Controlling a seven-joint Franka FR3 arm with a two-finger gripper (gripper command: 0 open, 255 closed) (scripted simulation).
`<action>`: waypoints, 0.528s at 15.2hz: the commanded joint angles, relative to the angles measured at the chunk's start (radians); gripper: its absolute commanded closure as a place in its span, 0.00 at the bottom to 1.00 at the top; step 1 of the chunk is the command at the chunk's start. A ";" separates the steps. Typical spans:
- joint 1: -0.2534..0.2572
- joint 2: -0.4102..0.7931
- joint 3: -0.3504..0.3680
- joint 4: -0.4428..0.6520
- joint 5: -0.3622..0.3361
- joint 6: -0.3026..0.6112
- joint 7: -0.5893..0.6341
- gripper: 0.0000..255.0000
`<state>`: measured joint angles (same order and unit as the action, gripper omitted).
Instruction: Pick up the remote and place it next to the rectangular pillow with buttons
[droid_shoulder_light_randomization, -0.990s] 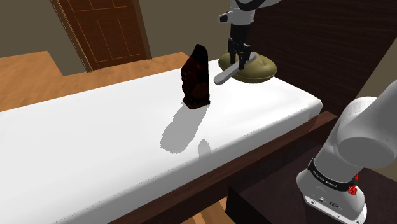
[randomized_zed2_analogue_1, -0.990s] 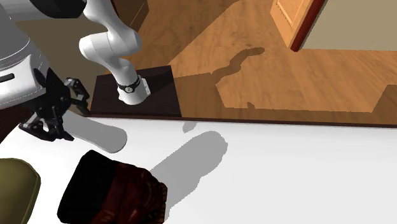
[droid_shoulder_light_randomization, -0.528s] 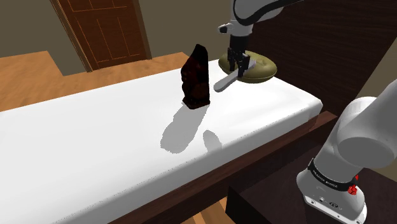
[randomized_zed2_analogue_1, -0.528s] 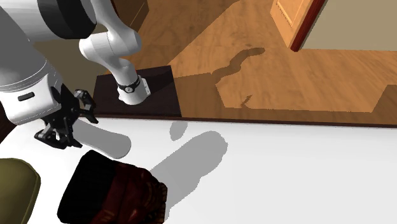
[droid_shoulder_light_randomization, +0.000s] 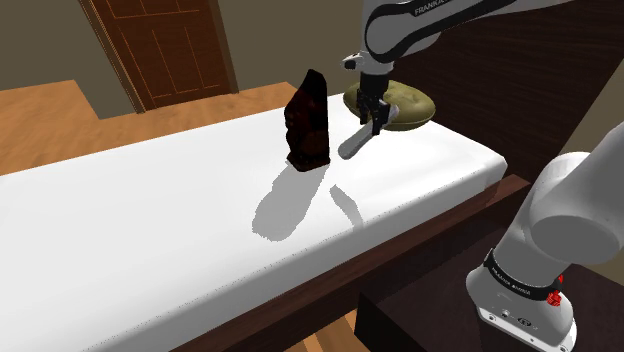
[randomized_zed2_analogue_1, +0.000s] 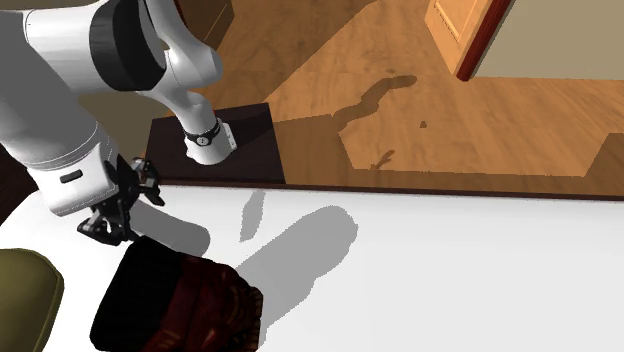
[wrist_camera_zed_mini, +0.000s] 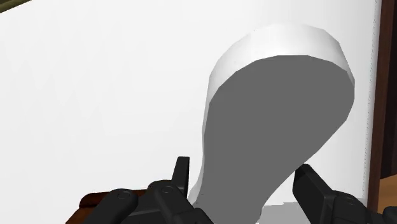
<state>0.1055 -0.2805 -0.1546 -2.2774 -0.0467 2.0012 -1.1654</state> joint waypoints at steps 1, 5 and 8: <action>0.000 0.006 -0.001 -0.022 0.000 0.029 0.000 1.00; 0.000 0.025 -0.004 -0.060 0.001 0.085 -0.002 1.00; 0.000 0.041 -0.005 -0.086 0.002 0.128 -0.003 1.00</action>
<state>0.1053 -0.2429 -0.1594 -2.3538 -0.0444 2.1150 -1.1682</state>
